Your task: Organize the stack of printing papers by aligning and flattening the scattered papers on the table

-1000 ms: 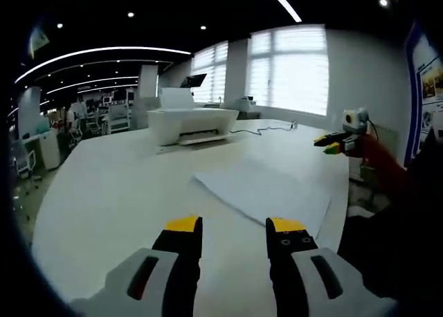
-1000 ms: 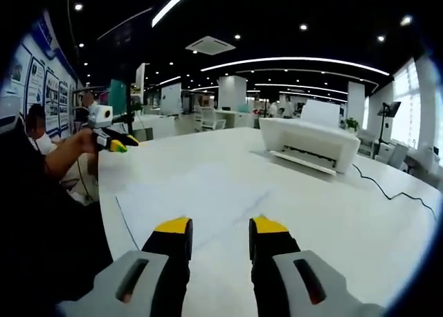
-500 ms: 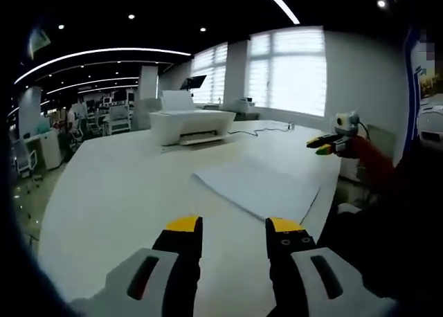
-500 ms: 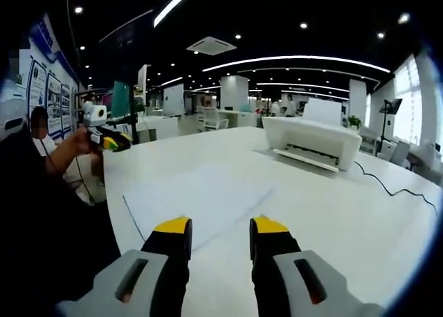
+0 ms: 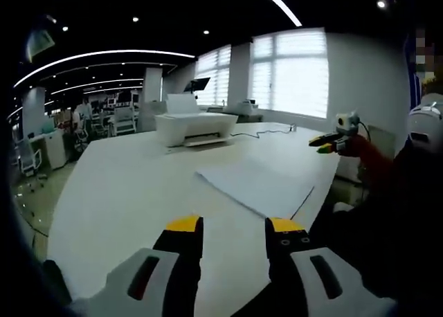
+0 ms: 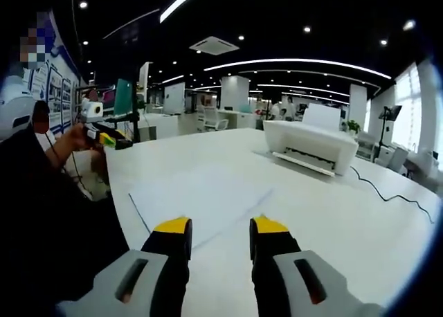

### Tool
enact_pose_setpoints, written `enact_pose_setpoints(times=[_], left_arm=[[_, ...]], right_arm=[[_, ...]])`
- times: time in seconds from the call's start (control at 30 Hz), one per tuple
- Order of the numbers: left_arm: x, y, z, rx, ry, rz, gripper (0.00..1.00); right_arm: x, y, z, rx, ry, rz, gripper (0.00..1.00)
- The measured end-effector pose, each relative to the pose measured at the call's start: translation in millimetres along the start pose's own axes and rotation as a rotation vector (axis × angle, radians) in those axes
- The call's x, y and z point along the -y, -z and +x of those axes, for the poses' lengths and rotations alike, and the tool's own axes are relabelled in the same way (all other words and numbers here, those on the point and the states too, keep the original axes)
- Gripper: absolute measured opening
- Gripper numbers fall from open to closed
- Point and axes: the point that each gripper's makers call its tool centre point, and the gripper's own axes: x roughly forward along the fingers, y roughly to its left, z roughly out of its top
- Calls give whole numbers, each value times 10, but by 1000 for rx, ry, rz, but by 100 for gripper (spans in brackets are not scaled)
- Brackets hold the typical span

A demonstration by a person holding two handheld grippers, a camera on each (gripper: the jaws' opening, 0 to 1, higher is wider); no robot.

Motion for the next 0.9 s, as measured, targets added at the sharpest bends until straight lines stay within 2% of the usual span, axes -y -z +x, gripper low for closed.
enact_pose_setpoints(times=[0.43, 0.77, 0.9], left_arm=[[71, -31, -342, -4, -60, 26, 40], [113, 13, -583, -1, -110, 17, 40], [156, 54, -650, 3, -112, -1, 40]], right_arm=[[-135, 4, -254, -25, 17, -33, 30], [-229, -125, -378, 25, 45, -36, 29], [-299, -102, -378, 19, 27, -36, 29]])
